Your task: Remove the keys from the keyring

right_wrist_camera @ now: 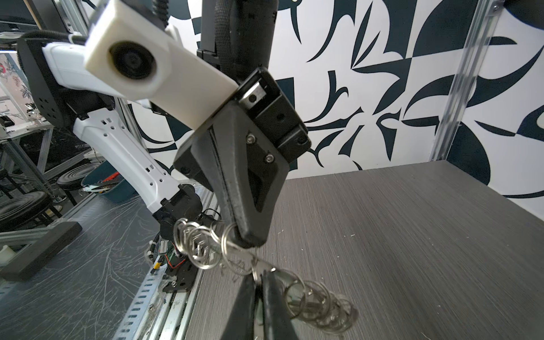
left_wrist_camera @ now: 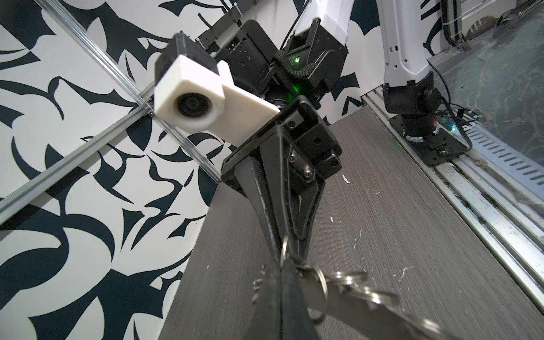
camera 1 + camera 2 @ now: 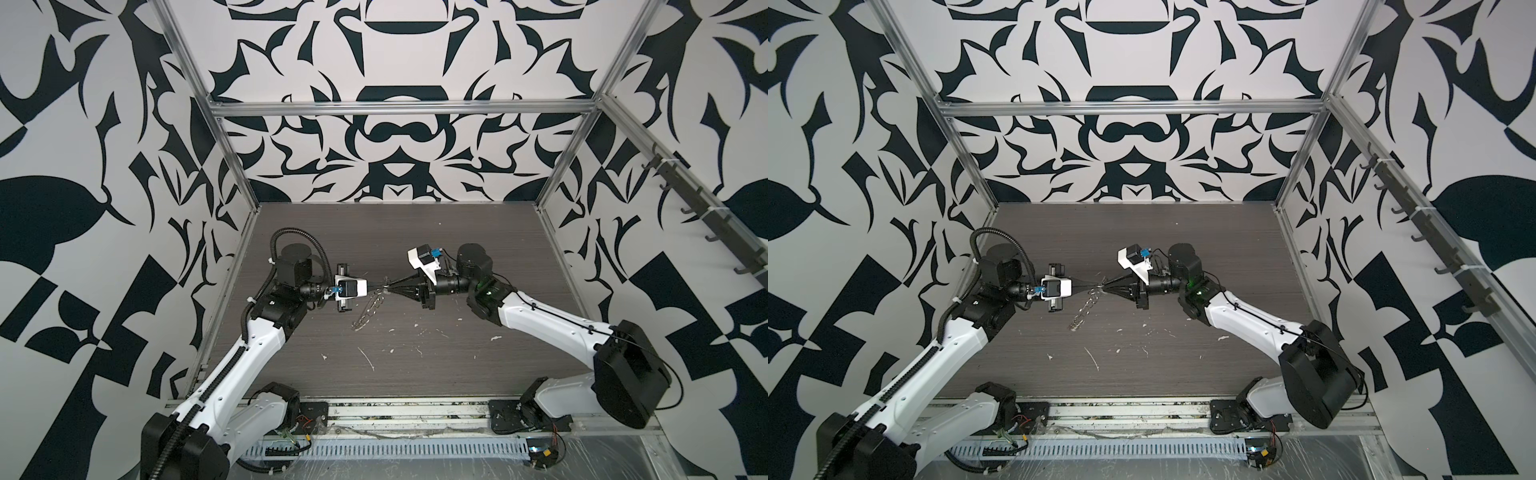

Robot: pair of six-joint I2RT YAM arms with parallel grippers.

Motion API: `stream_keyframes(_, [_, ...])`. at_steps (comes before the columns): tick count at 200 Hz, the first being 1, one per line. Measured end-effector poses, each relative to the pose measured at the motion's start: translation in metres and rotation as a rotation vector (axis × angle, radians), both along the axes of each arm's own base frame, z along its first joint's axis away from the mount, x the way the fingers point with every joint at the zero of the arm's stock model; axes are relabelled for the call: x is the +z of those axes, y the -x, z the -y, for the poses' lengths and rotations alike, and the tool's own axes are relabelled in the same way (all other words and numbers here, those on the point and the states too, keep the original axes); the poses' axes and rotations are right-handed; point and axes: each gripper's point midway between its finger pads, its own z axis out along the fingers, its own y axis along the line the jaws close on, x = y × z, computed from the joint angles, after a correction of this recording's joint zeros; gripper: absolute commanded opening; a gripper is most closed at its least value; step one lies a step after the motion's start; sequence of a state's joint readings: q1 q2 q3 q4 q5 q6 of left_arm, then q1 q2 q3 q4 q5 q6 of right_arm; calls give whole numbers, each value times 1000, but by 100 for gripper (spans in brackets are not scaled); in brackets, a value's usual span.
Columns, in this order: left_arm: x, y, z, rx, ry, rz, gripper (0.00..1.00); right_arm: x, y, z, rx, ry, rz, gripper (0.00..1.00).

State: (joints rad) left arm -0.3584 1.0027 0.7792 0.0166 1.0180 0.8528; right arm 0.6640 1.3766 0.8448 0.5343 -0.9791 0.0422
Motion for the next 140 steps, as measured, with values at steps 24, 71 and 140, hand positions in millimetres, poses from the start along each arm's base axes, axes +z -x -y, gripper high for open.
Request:
stream_keyframes(24, [0,-1,0,9,-2,1,0,1,1,1,-2,2,14,2])
stream_keyframes(71, [-2,-2,-1,17,-9,-9,0,0,3,4,-13,18,26,0])
stream_keyframes(140, [-11,-5,-3,58,-39,-78,0,-2,3,7,-43,47,44,0])
